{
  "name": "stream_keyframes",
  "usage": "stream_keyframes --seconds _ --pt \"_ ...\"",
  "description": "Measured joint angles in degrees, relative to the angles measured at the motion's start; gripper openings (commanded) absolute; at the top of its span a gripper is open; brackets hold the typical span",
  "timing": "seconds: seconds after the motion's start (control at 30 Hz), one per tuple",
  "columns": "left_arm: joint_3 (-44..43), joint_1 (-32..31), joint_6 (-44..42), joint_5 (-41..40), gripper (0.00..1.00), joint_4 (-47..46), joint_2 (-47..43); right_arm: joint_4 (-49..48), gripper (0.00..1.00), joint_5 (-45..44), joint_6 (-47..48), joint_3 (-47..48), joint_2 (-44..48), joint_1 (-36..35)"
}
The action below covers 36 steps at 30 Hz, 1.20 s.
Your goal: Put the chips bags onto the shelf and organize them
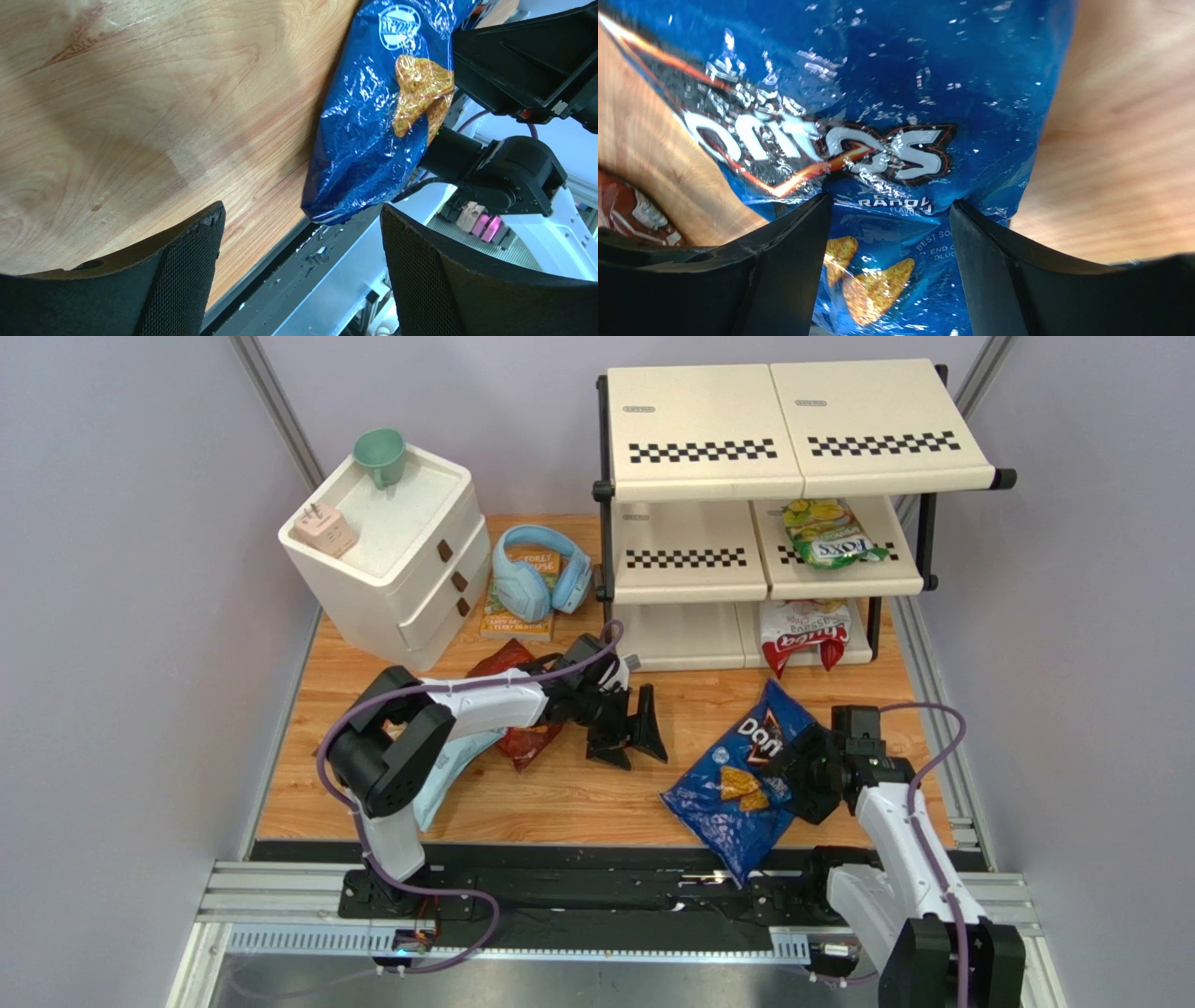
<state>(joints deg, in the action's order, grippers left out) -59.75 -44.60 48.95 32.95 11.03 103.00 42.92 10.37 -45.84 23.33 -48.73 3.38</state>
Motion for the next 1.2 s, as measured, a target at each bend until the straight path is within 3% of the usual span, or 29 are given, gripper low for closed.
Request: stream_keyframes --seconds 0.1,0.3,0.47,0.83,1.2 --pt "0.0 0.02 -0.11 0.02 0.84 -0.24 0.0 -2.58 0.68 0.46 -0.68 0.09 -2.27 -2.67" --pt "-1.9 0.09 -1.99 0.2 0.84 0.26 1.4 -5.97 0.66 -1.11 -2.12 4.26 -11.63 -15.91" --pt "-3.23 1.64 -3.58 1.14 0.84 0.02 2.78 -8.59 0.66 0.02 -3.93 5.79 -16.46 -22.73" --pt "-5.97 4.39 -7.32 4.22 0.84 -0.37 8.31 -8.87 0.64 0.72 -3.3 6.29 -17.53 -24.94" --pt "-4.11 -0.04 -6.16 7.21 0.83 -10.12 9.86 -8.79 0.63 6.8 1.38 10.51 -25.31 -27.69"
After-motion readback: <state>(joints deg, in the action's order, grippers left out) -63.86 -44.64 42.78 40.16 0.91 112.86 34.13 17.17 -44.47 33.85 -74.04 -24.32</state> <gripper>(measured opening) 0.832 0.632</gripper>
